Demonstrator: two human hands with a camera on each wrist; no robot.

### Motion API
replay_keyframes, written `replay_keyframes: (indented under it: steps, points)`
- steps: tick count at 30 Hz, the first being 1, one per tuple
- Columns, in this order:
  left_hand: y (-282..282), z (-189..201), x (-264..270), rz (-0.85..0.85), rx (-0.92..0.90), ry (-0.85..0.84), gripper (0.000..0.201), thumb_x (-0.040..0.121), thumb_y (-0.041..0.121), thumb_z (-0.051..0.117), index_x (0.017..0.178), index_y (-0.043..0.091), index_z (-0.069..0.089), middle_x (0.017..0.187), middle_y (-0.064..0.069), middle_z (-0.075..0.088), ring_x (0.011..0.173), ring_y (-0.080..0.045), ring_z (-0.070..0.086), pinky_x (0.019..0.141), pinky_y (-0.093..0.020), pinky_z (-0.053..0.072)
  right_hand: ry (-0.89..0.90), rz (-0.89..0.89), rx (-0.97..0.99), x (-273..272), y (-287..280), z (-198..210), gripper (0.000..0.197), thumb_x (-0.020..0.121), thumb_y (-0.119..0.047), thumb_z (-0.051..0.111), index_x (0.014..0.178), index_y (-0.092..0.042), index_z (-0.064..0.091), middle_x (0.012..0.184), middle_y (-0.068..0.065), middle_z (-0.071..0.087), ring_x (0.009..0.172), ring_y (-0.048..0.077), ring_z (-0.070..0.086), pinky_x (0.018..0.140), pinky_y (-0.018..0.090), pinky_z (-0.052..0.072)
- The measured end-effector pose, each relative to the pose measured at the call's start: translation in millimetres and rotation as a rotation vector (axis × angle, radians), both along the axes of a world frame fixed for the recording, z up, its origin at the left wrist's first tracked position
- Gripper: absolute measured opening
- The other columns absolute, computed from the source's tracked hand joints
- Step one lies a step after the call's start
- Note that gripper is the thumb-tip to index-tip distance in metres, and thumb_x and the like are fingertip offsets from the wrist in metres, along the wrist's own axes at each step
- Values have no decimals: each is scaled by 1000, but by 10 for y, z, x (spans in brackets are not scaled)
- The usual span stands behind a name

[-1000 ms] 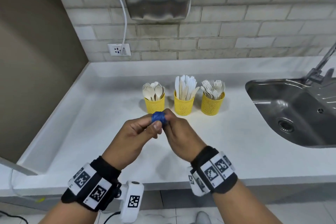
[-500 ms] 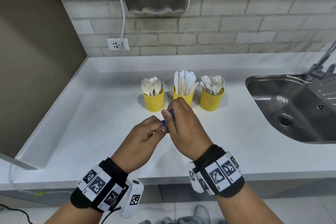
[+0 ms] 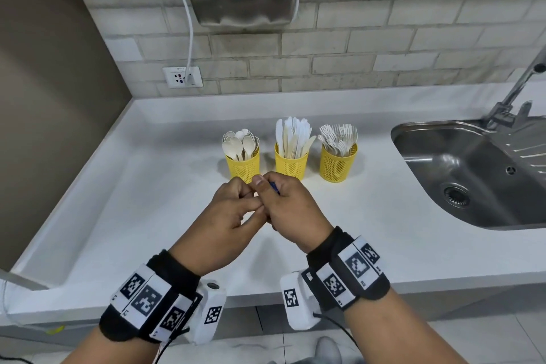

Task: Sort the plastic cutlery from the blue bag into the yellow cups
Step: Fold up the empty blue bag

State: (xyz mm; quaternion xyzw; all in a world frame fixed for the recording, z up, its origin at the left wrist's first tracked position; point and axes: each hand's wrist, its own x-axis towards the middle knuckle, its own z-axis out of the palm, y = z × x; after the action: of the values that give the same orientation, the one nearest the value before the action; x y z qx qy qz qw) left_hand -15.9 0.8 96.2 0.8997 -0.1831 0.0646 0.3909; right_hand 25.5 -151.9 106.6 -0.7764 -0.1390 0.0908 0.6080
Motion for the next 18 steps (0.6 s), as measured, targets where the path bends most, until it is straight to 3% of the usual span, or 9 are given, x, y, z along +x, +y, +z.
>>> replay_keyframes:
  steps: [4,6,8,11,14,18]
  points:
    - [5,-23,23,94,26,-146,13,91,33,66,82,33,75,92,10,51,95,-13,55,82,-19,42,164,-3,170,-41,48,-5,28,107,-13,41,100,-17,68,61,-13,58,47,4,42,47,21,33]
    - [-35,-3,7,159,-38,-197,6,86,23,79,83,28,81,92,13,60,90,-10,62,79,-16,45,161,-51,177,-39,60,-18,30,105,-9,39,96,-18,66,63,-14,59,47,0,46,49,18,35]
    - [-65,12,-8,231,-124,-211,15,79,15,88,84,28,83,90,14,68,86,-5,67,76,-10,45,188,-95,204,-43,78,-28,32,104,-6,38,90,-18,64,59,-15,56,46,1,44,48,18,35]
    - [-98,56,13,298,-219,-247,20,71,17,92,87,25,82,90,14,74,86,-6,71,77,-18,56,274,-172,274,-41,91,-32,35,103,-4,36,85,-19,63,66,-3,53,47,10,38,45,21,31]
    - [-93,143,58,353,-264,-212,31,70,23,94,94,23,74,91,14,72,90,-12,70,76,-20,59,302,-245,316,-23,79,-13,37,102,-4,37,84,-19,65,71,-1,55,50,13,38,46,22,31]
    - [-81,183,70,254,-144,-291,23,82,20,86,103,25,78,94,15,73,86,-9,70,76,-25,59,329,-244,393,17,84,32,30,97,-8,43,76,-17,62,65,3,45,50,14,36,49,24,28]
